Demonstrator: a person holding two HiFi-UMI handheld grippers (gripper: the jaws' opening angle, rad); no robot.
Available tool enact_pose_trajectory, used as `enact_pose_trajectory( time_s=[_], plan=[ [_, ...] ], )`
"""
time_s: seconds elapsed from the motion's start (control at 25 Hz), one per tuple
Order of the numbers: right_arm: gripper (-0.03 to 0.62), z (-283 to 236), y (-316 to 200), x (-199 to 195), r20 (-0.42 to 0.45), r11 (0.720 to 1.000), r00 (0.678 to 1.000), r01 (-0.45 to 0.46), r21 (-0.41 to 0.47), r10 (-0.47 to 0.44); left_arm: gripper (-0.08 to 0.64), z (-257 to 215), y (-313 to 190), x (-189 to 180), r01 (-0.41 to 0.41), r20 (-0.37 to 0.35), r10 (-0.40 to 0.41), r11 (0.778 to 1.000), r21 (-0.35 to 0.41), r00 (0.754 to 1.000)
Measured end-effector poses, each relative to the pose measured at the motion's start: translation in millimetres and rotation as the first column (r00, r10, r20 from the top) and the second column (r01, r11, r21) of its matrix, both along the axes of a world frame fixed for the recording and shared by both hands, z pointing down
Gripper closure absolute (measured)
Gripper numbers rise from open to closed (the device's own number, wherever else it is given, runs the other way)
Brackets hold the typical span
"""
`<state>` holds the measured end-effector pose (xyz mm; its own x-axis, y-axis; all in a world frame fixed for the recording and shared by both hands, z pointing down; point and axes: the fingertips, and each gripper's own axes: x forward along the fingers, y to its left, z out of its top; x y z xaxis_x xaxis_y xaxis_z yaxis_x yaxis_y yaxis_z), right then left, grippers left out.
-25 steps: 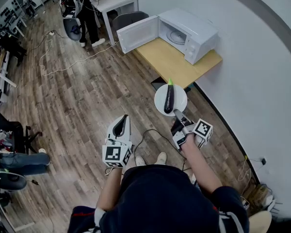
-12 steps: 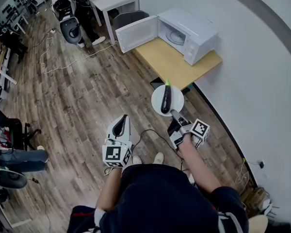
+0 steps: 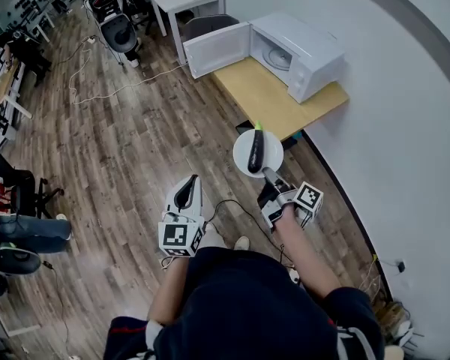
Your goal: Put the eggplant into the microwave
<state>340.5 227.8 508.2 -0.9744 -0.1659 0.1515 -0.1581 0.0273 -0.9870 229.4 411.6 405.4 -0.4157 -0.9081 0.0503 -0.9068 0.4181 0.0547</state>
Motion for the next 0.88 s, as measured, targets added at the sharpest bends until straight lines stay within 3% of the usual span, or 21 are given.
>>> enact_pose_trajectory(
  time_s=[0.44, 0.88],
  plan=[
    [0.569, 7.4, -27.8, -35.0, -0.018, 1.000, 1.000, 0.000, -0.004, 0.000, 0.543, 5.5, -25.1, -40.5, 0.011, -0.020, -0.011, 1.000, 0.012, 1.000],
    [0.568, 7.6, -76.3, -131.5, -0.035, 0.999, 0.999, -0.030, -0.012, 0.029, 0.543, 5.6, -80.0, -147.5, -0.023, -0.044, 0.024, 0.999, 0.024, 0.999]
  ],
)
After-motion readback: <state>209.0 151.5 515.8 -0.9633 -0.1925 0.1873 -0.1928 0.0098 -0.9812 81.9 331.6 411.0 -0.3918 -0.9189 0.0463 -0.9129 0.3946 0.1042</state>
